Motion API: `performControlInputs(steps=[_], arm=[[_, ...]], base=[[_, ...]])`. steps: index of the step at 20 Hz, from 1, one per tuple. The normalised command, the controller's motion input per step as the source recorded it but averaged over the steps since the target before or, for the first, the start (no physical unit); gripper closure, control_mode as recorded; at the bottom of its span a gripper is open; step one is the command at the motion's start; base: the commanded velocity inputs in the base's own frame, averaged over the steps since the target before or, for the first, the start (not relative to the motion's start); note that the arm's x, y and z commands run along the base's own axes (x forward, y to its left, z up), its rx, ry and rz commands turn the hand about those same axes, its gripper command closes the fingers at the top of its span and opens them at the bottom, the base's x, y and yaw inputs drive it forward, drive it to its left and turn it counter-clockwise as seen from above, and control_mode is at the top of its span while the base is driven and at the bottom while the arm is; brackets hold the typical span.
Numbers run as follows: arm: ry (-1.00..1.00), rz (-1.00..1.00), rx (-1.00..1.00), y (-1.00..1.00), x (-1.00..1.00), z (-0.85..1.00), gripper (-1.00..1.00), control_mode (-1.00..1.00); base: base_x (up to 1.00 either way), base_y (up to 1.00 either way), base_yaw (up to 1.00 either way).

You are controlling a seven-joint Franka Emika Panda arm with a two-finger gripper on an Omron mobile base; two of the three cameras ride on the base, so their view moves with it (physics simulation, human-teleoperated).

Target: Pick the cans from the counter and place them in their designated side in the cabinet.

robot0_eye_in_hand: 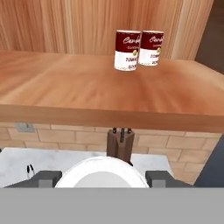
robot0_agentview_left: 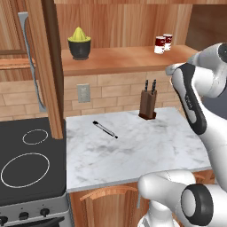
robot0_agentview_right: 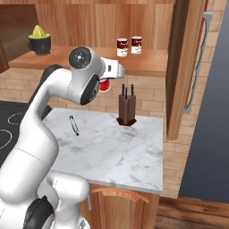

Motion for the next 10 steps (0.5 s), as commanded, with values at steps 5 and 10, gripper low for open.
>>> performControlInputs(steps=[5,10], arm=[[-0.1,0.0,0.0,0.08,-0.11,0.32,1.0,-1.0],[-0.07,0.0,0.0,0.09,-0.01,0.28,1.0,-1.0]], base=[[0.0,0.0,0.0],[0.0,0.0,0.0]])
